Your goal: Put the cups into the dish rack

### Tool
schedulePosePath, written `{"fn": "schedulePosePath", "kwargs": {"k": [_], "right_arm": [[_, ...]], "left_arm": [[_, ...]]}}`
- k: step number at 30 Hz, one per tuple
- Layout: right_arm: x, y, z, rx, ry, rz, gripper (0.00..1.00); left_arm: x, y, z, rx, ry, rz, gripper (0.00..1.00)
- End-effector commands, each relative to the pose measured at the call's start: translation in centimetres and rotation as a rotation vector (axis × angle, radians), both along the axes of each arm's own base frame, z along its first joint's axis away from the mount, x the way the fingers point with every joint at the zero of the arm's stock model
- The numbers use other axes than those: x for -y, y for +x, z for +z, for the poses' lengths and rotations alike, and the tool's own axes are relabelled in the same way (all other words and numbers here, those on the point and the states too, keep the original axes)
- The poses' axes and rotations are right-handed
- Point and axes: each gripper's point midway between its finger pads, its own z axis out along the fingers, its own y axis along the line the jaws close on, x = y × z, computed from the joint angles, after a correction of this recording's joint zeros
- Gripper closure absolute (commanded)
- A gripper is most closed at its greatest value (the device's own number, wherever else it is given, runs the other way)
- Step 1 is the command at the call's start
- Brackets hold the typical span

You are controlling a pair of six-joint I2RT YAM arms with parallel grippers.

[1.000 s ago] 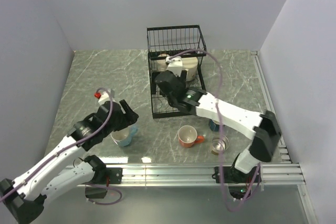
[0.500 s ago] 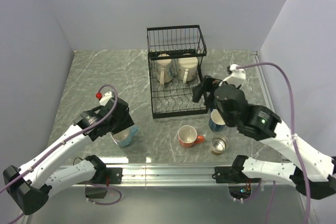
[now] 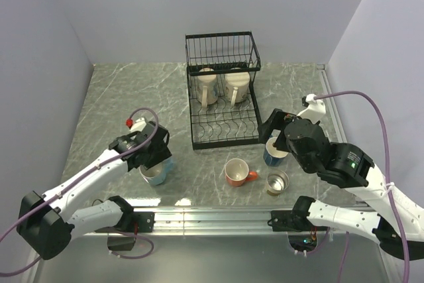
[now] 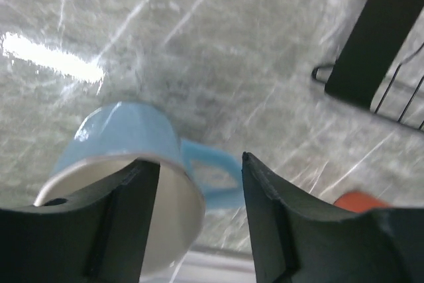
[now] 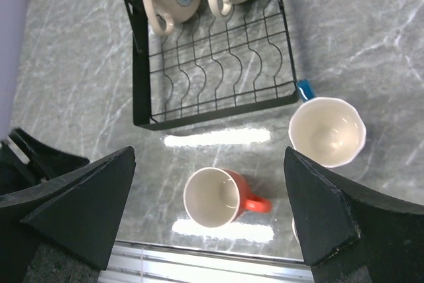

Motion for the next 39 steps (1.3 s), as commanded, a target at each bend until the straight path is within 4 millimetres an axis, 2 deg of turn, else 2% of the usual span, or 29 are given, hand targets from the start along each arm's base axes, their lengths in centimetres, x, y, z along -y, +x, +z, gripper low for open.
{"fn": "schedulePosePath", "kwargs": {"k": [1, 6, 9, 10, 12, 13, 16, 20, 22, 23, 24, 25, 27, 28, 30, 31, 33, 34, 35, 37, 38, 39], "right_arm": [[0.9, -0.7, 0.7, -0.001, 0.004, 0.0, 0.0], [0.9, -1.0, 0.1, -0.016, -0.001, 0.006, 0.0], [0.8, -1.0, -0.4, -0.029, -0.004, 0.007, 0.0], [0.7, -1.0, -0.4, -0.028, -0.002, 0.007, 0.0], [0.5, -1.0, -0.6, -0.034, -0.006, 0.015, 0.0], [0.5, -1.0, -0.7, -0.037, -0.009, 0.018, 0.0], [0.2, -1.1, -0.6, -0.035, -0.009, 0.038, 0.0], [-1.9, -1.3, 0.7, 0.006, 0.06, 0.145, 0.0], [-4.2, -1.9, 2.1, 0.033, 0.142, 0.257, 0.0], [-5.1, -2.2, 2.2, 0.029, 0.167, 0.296, 0.0], [-6.4, -2.9, 2.5, 0.013, 0.211, 0.358, 0.0], [-7.9, -3.1, 3.6, 0.028, 0.275, 0.406, 0.0], [-10.0, -3.6, 3.8, 0.012, 0.339, 0.482, 0.0], [-11.6, -4.2, 4.6, -0.005, 0.409, 0.536, 0.0], [-12.9, -4.6, 4.7, -0.03, 0.461, 0.572, 0.0], [-13.8, -4.5, 5.2, -0.043, 0.514, 0.579, 0.0], [-15.0, -4.8, 5.4, -0.065, 0.575, 0.611, 0.0], [-15.9, -4.5, 6.6, -0.06, 0.652, 0.62, 0.0], [-16.6, -5.1, 6.5, -0.094, 0.686, 0.665, 0.0], [-18.0, -4.9, 7.9, -0.117, 0.805, 0.692, 0.0], [-18.6, -5.2, 8.1, -0.141, 0.84, 0.724, 0.0], [-19.2, -5.0, 8.1, -0.164, 0.866, 0.73, 0.0]], "left_arm": [[-0.2, 2.5, 1.0, 0.087, -0.043, 0.061, 0.43], [-1.2, 3.0, 0.5, 0.074, -0.037, 0.082, 0.49], [-0.7, 2.7, -0.3, 0.047, -0.057, 0.054, 0.66], [-0.6, 2.4, -0.7, 0.037, -0.062, 0.048, 0.76], [-0.2, 2.2, -1.1, 0.025, -0.08, 0.033, 0.88], [-0.2, 2.0, -1.3, 0.02, -0.081, 0.022, 0.99], [0.3, 2.0, -0.8, 0.04, -0.104, -0.012, 1.0], [2.7, 3.6, 4.3, 0.212, -0.242, -0.104, 1.0], [4.1, 4.4, 8.5, 0.33, -0.342, -0.146, 1.0], [4.5, 4.6, 9.9, 0.364, -0.375, -0.161, 1.0], [5.3, 5.1, 12.8, 0.458, -0.441, -0.187, 1.0], [5.9, 5.0, 14.4, 0.494, -0.501, -0.207, 1.0], [6.4, 4.7, 17.9, 0.605, -0.603, -0.238, 1.0], [6.7, 5.0, 20.6, 0.693, -0.681, -0.237, 1.0], [6.9, 4.2, 22.6, 0.768, -0.765, -0.265, 1.0], [6.9, 3.9, 25.5, 0.871, -0.854, -0.272, 1.0], [6.6, 3.0, 26.5, 0.933, -0.955, -0.269, 1.0], [6.5, 2.7, 27.1, 0.964, -0.987, -0.272, 1.0], [6.4, 2.2, 28.5, 1.028, -1.029, -0.293, 1.0], [6.3, 1.6, 28.6, 1.052, -1.061, -0.308, 1.0], [6.1, 1.2, 29.4, 1.095, -1.081, -0.322, 1.0], [6.0, 0.9, 29.3, 1.101, -1.09, -0.326, 1.0]]}}
